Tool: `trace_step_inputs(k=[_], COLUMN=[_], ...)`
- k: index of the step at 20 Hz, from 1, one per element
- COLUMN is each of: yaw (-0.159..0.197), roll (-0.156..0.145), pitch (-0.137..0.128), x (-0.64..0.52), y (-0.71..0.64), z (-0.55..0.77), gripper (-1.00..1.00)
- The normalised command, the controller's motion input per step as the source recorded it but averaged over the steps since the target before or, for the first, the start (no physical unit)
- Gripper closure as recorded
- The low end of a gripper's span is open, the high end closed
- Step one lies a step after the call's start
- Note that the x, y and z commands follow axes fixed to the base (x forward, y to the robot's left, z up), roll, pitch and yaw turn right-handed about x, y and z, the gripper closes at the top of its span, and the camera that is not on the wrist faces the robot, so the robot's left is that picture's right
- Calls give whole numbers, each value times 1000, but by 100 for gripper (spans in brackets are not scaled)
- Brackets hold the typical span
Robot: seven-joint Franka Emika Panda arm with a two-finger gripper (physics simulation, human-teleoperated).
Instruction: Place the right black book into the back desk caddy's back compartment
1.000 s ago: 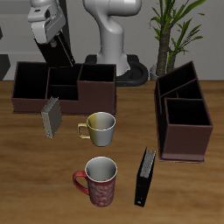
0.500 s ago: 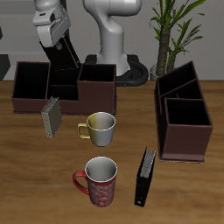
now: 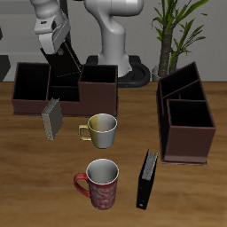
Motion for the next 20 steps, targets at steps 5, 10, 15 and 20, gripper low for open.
trace_step_inputs(k=[5,10,15,20], yaw=[-3,-9,20,13], roll=[-31,-26,20,26], pitch=[8,-13,6,36], x=[-28,59,52,-5], y=[-154,-83,137,133], z=[-43,44,-3,-152], gripper=[100,100,100,100])
